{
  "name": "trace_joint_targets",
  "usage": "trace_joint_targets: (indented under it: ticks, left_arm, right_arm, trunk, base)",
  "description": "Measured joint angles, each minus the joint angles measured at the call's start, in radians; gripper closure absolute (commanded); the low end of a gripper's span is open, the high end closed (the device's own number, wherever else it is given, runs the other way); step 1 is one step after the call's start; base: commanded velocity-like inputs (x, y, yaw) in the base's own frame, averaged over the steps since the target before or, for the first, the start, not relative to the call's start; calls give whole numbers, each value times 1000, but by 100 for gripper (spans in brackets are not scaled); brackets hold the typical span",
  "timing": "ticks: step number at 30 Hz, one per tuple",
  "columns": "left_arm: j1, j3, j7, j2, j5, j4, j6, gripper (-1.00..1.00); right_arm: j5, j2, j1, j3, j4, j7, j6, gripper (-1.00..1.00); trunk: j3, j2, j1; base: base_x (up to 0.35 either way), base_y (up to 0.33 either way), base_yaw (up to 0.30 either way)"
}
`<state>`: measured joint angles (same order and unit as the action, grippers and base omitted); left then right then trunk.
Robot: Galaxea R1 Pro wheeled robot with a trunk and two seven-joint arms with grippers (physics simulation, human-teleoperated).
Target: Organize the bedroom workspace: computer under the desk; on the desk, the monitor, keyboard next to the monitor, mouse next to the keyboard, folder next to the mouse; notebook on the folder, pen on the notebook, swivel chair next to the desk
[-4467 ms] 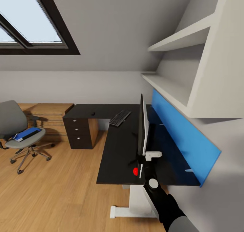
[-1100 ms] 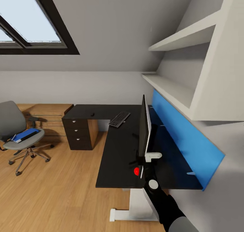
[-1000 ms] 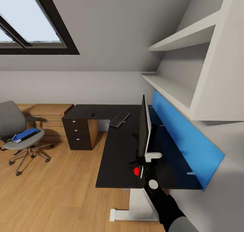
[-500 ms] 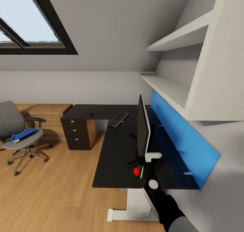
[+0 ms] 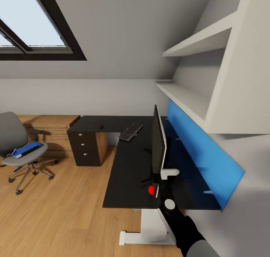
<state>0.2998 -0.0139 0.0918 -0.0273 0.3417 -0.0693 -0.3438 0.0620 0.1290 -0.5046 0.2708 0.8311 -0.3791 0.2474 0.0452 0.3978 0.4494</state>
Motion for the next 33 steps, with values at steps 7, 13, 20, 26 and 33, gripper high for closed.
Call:
trace_joint_targets:
  ticks: [7, 13, 20, 26, 33]
  left_arm:
    - [0, 0, 0, 0, 0, 0, 0, -100]
    - [0, 0, 0, 0, 0, 0, 0, -100]
    - [0, 0, 0, 0, 1, 0, 0, -100]
    - [0, 0, 0, 0, 0, 0, 0, -100]
    - [0, -1, 0, 0, 0, 0, 0, -100]
  right_arm:
    - [0, 0, 0, 0, 1, 0, 0, -100]
    - [0, 0, 0, 0, 0, 1, 0, -100]
    - [3, 0, 0, 1, 0, 1, 0, -100]
    - [2, 0, 0, 1, 0, 1, 0, -100]
    - [2, 0, 0, 1, 0, 1, 0, -100]
  trunk:
    - [0, 0, 0]
    - [0, 0, 0]
    - [0, 0, 0]
    - [0, 0, 0]
    - [0, 0, 0]
  base:
    - [0, 79, 0]
    - [0, 9, 0]
    - [85, 68, 0]
    - [34, 24, 0]
    - [18, 2, 0]
